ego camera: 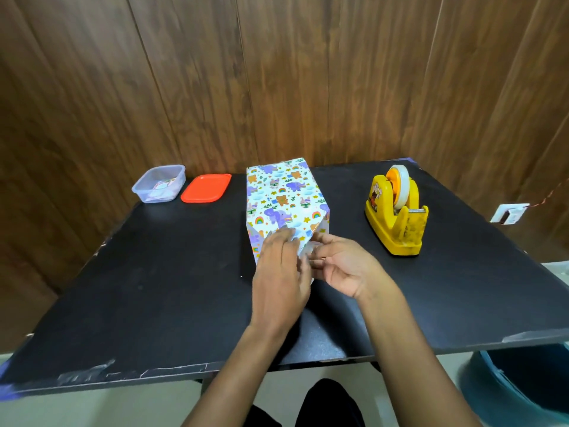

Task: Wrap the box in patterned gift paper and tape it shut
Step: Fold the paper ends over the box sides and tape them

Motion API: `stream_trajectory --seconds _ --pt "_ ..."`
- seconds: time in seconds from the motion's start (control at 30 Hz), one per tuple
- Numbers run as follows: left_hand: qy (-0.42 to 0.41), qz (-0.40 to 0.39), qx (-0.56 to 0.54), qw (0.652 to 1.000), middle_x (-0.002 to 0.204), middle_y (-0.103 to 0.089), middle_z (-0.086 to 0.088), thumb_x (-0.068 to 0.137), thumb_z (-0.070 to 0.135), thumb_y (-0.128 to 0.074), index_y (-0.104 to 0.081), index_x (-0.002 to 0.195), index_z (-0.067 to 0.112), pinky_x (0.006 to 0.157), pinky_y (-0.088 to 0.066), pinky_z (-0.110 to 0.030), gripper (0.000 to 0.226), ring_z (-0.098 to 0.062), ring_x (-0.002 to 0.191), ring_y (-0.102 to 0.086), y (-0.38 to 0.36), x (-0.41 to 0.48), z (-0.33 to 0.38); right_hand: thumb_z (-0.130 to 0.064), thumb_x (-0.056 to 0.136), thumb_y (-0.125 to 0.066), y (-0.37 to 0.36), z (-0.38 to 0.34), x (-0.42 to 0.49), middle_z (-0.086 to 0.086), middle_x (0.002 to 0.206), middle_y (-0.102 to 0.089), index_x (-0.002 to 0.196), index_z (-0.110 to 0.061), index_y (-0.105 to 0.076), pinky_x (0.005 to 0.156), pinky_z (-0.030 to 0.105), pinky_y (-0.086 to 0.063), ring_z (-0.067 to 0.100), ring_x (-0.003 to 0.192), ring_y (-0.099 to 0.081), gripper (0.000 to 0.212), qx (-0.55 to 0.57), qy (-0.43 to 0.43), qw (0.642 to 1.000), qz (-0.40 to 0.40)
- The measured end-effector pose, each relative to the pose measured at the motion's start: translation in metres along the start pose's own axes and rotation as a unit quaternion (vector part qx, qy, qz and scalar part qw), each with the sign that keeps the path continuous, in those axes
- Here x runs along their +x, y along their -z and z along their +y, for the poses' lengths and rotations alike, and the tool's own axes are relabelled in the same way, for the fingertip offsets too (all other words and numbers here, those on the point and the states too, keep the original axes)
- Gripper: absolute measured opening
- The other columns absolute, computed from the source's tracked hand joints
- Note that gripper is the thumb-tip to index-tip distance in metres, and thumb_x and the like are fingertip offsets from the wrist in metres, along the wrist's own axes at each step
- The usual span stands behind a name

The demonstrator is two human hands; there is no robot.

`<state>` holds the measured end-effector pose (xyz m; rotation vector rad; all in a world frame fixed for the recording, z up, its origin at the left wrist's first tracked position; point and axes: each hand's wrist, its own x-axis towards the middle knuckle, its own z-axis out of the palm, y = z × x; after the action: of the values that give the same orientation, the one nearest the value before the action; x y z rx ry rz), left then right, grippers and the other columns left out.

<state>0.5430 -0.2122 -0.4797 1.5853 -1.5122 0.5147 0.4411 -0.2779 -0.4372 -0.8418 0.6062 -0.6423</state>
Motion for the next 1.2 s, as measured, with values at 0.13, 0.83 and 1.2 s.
stream_trajectory --seconds 0.13,0.83,1.2 --pt "0.019 0.028 0.088 0.996 0.090 -0.062 -0.010 0.077 0.015 -0.046 -0.059 0.082 0.005 0.075 -0.040 -0.031 0.017 -0.029 0.083 -0.060 -0.002 0.014 0.010 0.014 0.085 -0.052 -0.010 0.008 0.000 0.005 0.068 -0.067 0.086 -0.005 -0.062 0.046 0.022 -0.050 0.011 0.046 -0.062 0.021 -0.026 0.057 0.992 0.111" --pt "0.123 0.050 0.130 0.982 0.067 -0.053 -0.003 0.075 0.021 -0.043 -0.051 0.065 0.011 0.051 -0.039 -0.030 0.016 -0.025 0.063 -0.052 -0.017 -0.012 0.012 0.017 0.078 -0.049 -0.021 0.012 0.003 0.012 0.078 -0.066 0.085 -0.002 -0.060 0.040 0.017 -0.044 0.010 0.046 -0.059 0.023 -0.059 0.132 0.967 0.212" --pt "0.120 -0.023 0.217 0.968 0.067 -0.056 0.000 0.077 0.018 -0.039 -0.058 0.073 0.014 0.047 -0.039 -0.026 0.020 -0.021 0.059 -0.055 -0.028 -0.021 0.001 -0.006 0.094 -0.044 -0.014 0.018 0.000 0.010 0.080 -0.069 0.089 -0.006 -0.062 0.063 0.027 -0.050 0.019 0.068 -0.064 0.019 -0.010 0.147 0.979 0.144"
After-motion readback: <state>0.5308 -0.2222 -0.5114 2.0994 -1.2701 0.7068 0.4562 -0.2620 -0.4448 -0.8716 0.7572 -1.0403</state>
